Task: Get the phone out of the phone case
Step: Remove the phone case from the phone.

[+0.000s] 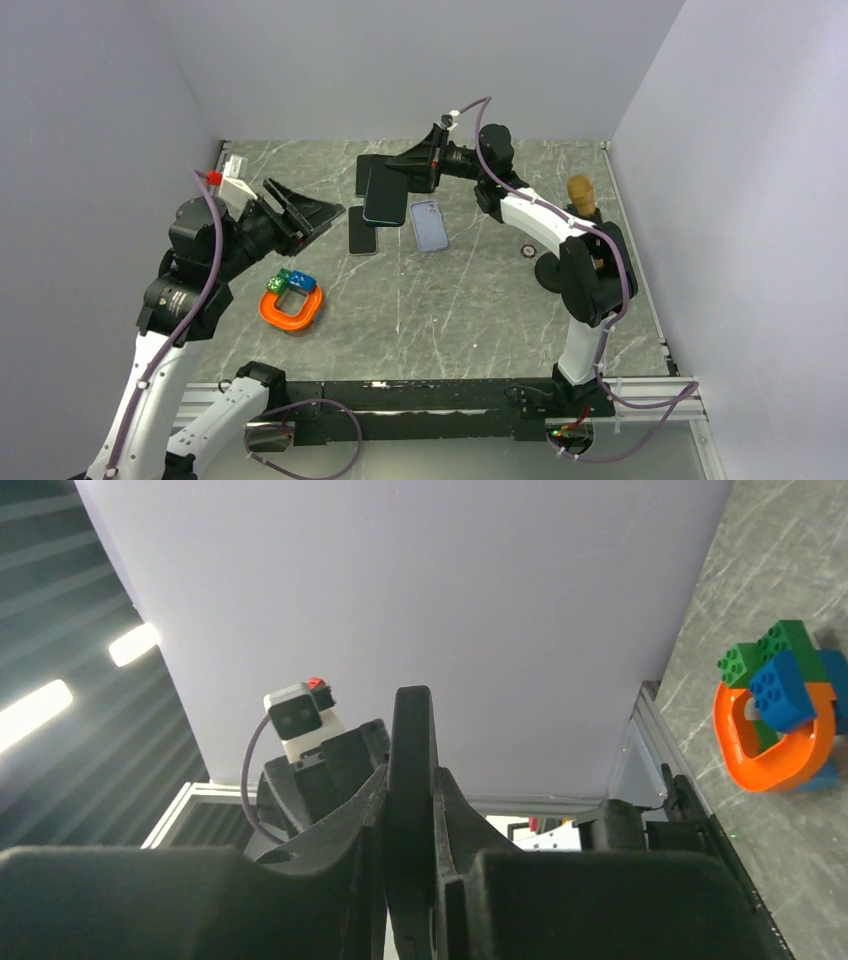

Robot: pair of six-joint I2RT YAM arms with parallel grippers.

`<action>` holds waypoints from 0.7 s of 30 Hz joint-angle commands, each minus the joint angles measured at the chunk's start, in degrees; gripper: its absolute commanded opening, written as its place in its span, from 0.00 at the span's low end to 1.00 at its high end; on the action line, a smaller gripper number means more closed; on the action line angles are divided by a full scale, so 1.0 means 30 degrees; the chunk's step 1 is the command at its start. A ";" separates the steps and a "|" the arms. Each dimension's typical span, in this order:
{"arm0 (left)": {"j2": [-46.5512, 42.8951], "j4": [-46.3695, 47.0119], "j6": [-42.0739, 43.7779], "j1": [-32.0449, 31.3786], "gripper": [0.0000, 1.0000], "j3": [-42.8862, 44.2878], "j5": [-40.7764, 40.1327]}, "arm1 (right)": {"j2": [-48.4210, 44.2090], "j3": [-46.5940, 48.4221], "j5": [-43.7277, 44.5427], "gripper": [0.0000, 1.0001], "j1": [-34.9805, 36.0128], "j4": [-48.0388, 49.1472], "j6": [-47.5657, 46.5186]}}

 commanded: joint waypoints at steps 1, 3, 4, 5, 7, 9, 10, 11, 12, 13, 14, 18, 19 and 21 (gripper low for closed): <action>0.0230 0.6102 -0.3643 0.0035 0.66 -0.1294 0.4712 | -0.0892 0.0674 0.0519 0.00 -0.0142 -0.0031 -0.0414; 0.0337 0.7143 -0.4926 0.0043 0.66 -0.1760 0.5370 | -0.0750 0.0706 0.0669 0.00 -0.0147 0.0287 -0.0161; 0.0325 0.7574 -0.5493 0.0039 0.66 -0.2060 0.5536 | -0.0669 0.0722 0.0810 0.00 -0.0118 0.0439 -0.0031; 0.0222 0.8236 -0.6072 0.0024 0.66 -0.2526 0.5604 | -0.0620 0.0797 0.0855 0.00 -0.0144 0.0553 0.0088; 0.0087 0.9738 -0.7091 0.0017 0.66 -0.3501 0.5669 | -0.0541 0.0942 0.0981 0.00 -0.0120 0.0747 0.0273; 0.0098 1.0102 -0.7374 0.0027 0.64 -0.3941 0.5624 | -0.0501 0.1053 0.0987 0.00 -0.0118 0.0964 0.0469; 0.0098 0.9988 -0.7293 0.0012 0.64 -0.4039 0.5487 | -0.0483 0.1098 0.0987 0.00 -0.0103 0.1143 0.0656; 0.0076 0.9838 -0.7242 0.0017 0.63 -0.4102 0.5356 | -0.0477 0.1140 0.0962 0.00 -0.0123 0.1304 0.0833; 0.0084 0.9940 -0.7298 0.0018 0.62 -0.4264 0.5263 | -0.0498 0.1149 0.0973 0.00 -0.0119 0.1445 0.0983; 0.0071 1.0246 -0.7378 0.0018 0.61 -0.4478 0.5141 | -0.0530 0.1147 0.0971 0.00 -0.0114 0.1562 0.1090; 0.0109 1.0492 -0.7429 0.0011 0.61 -0.4604 0.5024 | -0.0545 0.1147 0.0934 0.00 -0.0121 0.1503 0.1089; 0.0439 1.0462 -0.7228 0.0033 0.60 -0.4726 0.4921 | -0.0701 0.0976 0.0957 0.00 -0.0085 0.1896 0.1468; 0.0463 1.0336 -0.7150 0.0031 0.60 -0.4712 0.4864 | -0.0720 0.0971 0.0958 0.00 -0.0096 0.1976 0.1524; 0.0523 0.9938 -0.6901 0.0033 0.60 -0.4582 0.4673 | -0.0782 0.1011 0.0943 0.00 -0.0069 0.1943 0.1561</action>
